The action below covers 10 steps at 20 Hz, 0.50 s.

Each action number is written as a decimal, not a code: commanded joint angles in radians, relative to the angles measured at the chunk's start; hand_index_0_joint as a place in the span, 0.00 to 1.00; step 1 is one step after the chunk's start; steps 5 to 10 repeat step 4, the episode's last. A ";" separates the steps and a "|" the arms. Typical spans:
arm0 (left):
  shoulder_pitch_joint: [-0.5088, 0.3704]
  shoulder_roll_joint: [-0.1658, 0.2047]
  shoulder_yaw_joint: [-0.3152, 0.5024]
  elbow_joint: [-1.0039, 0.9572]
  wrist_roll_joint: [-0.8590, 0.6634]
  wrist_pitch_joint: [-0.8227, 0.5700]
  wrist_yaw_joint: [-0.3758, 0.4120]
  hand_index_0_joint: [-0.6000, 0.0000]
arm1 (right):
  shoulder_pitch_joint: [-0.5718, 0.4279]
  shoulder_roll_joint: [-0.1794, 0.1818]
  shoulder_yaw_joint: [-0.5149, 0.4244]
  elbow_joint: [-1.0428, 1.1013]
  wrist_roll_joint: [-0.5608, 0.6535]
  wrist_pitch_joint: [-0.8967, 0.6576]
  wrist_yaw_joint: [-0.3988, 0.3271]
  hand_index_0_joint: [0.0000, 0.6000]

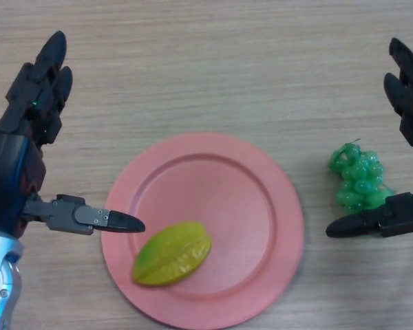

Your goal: Pick up the yellow starfruit and place it on the plate

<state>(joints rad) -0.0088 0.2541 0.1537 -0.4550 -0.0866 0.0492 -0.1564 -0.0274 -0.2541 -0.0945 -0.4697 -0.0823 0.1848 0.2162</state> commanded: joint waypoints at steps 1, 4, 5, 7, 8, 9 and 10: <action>-0.023 0.025 0.074 -0.101 -0.048 -0.064 0.053 1.00 | -0.023 -0.033 -0.052 -0.043 -0.035 -0.150 0.011 0.00; -0.011 0.021 0.068 -0.114 -0.064 -0.044 0.038 1.00 | -0.016 -0.028 -0.050 -0.035 -0.020 -0.154 0.016 0.00; -0.011 0.021 0.068 -0.114 -0.064 -0.044 0.038 1.00 | -0.016 -0.028 -0.050 -0.035 -0.020 -0.154 0.016 0.00; -0.011 0.021 0.068 -0.114 -0.064 -0.044 0.038 1.00 | -0.016 -0.028 -0.050 -0.035 -0.020 -0.154 0.016 0.00; -0.011 0.021 0.068 -0.114 -0.064 -0.044 0.038 1.00 | -0.016 -0.028 -0.050 -0.035 -0.020 -0.154 0.016 0.00; -0.011 0.021 0.068 -0.114 -0.064 -0.044 0.038 1.00 | -0.016 -0.028 -0.050 -0.035 -0.020 -0.154 0.016 0.00; -0.011 0.021 0.068 -0.114 -0.064 -0.044 0.038 1.00 | -0.016 -0.028 -0.050 -0.035 -0.020 -0.154 0.016 0.00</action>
